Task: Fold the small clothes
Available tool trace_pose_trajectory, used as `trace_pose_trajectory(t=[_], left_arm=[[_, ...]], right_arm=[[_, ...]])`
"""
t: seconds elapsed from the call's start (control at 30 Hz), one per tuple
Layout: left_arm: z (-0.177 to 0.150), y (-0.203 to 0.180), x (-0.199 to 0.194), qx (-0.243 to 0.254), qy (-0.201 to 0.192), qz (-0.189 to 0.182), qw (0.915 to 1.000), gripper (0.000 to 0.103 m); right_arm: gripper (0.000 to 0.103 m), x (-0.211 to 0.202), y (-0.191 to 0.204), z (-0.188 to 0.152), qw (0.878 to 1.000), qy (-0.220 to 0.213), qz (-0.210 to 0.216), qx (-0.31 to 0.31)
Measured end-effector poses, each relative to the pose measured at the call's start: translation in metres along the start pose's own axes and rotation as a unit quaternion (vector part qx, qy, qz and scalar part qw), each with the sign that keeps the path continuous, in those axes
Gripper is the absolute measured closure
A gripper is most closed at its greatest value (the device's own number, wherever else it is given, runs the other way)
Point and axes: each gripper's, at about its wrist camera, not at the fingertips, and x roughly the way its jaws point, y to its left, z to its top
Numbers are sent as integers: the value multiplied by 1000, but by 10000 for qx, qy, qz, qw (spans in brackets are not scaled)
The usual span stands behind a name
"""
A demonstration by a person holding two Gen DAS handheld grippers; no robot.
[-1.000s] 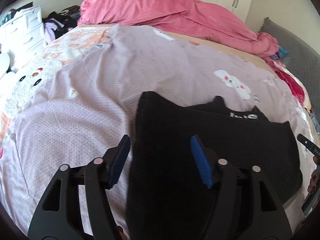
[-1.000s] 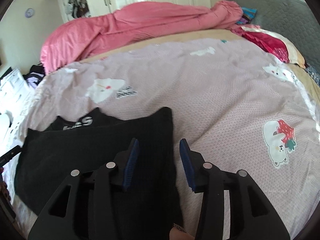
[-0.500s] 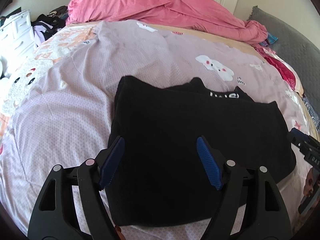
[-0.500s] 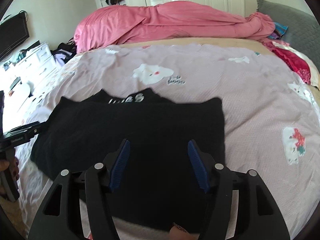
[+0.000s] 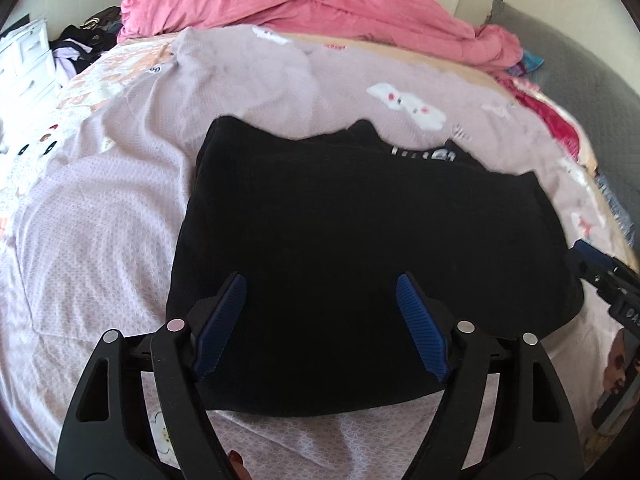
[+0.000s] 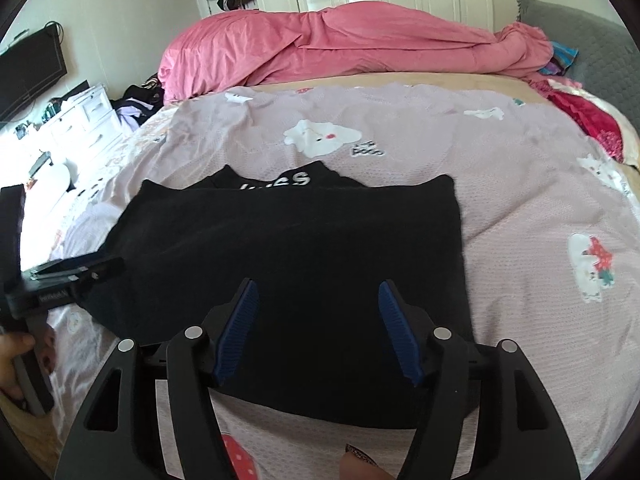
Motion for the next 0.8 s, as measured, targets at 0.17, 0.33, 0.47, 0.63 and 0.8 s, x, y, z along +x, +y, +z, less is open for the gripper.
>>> trace_pose_trajectory(t=[0.17,0.33,0.47,0.63,0.8], left_arm=[[-10,7,6,27,121,132,9998,32],[-18,12,4,51,83,50,9999,32],[-24,14,2,32,71,32,10000,31],[-28,14,0,78,63,17,9999,31],[-32,15,-6,59,8,0,10000,31]], right_arm=[[40,21,-17,-20,9970,628,-446,119],[40,21,-38,-31,9955,692,-287,575],[40,23,-38,-38,9949,633,-365,697],[40,21,-31,-41,9946,575,-559,666],[40,16,-30,-45,9941,597,-556,717]])
